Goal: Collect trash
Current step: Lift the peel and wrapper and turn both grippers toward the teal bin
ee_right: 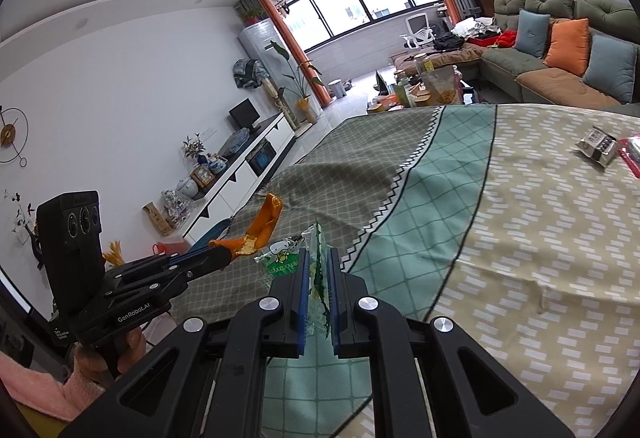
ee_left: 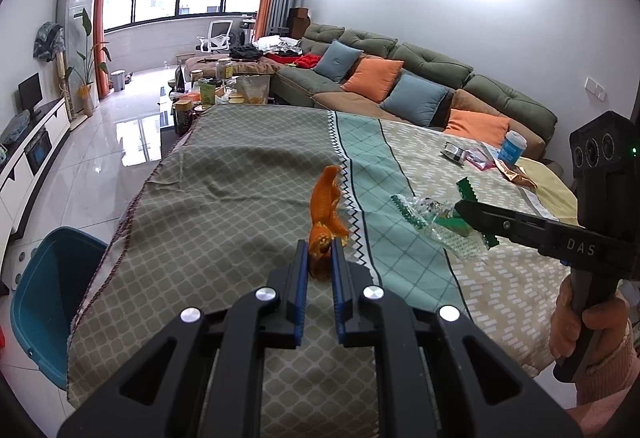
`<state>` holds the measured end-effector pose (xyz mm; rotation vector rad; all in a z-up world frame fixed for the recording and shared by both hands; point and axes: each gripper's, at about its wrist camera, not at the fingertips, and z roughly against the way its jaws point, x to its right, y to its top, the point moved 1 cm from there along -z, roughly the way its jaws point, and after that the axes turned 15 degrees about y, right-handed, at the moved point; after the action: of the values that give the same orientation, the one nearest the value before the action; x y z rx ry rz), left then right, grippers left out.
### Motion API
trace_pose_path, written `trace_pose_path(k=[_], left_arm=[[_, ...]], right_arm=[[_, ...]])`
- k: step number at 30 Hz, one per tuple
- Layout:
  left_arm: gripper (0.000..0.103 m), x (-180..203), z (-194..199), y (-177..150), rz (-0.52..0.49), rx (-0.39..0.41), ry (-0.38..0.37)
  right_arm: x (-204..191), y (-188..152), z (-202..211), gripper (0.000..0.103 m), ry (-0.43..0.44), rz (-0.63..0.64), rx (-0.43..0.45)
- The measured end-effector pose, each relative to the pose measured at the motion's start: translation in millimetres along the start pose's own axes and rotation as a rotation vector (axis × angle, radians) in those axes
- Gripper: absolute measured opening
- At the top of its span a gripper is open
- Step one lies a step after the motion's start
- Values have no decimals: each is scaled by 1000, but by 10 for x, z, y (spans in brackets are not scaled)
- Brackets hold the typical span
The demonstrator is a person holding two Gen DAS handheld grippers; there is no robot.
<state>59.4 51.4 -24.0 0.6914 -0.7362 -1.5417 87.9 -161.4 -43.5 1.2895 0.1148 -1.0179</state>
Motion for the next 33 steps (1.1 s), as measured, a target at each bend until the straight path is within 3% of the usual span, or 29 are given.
trace_pose_path(k=[33], left_arm=[[12,-543,106,-129,97,1,88]], right_arm=[[-345,80,-578,9,100,49,-82]])
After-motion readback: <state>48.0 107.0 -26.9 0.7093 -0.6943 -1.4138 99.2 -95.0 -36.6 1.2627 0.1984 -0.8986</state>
